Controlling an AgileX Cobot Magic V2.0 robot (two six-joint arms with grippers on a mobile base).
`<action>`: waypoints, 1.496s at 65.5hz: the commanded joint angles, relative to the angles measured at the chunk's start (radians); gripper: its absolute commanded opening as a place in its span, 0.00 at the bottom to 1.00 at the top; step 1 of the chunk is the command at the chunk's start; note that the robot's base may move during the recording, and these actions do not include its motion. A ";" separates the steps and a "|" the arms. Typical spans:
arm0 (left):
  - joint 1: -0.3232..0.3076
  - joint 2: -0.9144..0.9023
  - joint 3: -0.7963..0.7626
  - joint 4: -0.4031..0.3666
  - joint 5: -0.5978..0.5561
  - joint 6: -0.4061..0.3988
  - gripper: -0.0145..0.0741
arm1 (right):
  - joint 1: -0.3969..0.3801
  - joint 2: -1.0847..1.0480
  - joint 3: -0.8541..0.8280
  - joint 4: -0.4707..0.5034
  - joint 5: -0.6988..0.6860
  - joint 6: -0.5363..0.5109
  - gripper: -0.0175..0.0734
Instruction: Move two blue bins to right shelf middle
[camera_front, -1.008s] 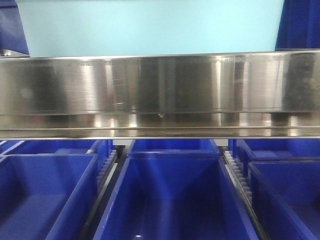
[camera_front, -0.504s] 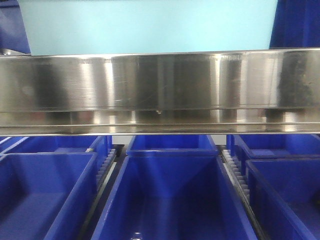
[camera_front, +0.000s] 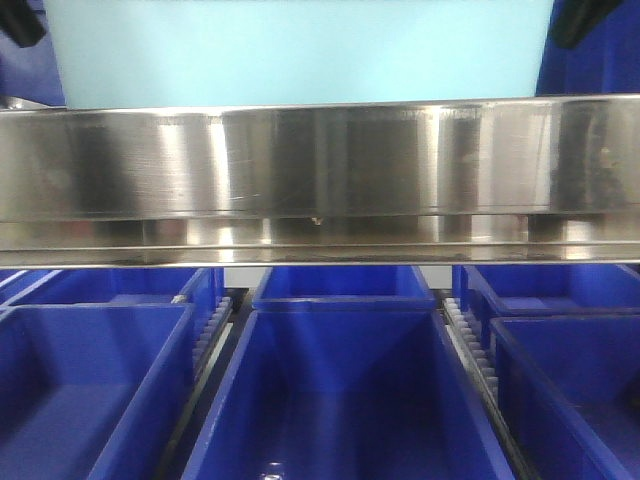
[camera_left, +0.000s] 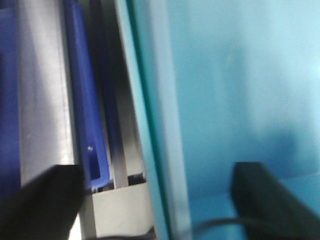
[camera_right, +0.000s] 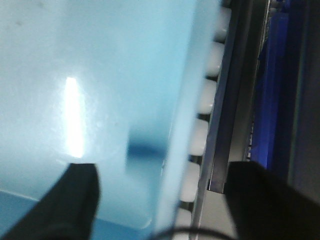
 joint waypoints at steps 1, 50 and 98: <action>0.006 -0.010 0.003 -0.006 -0.021 0.004 0.47 | 0.000 0.011 0.006 -0.005 -0.032 0.002 0.39; 0.006 -0.031 -0.062 -0.073 0.002 0.004 0.04 | 0.000 -0.047 0.002 -0.005 -0.088 0.002 0.02; 0.006 -0.055 -0.468 -0.091 -0.033 0.004 0.04 | 0.000 -0.093 -0.460 -0.050 -0.125 0.002 0.02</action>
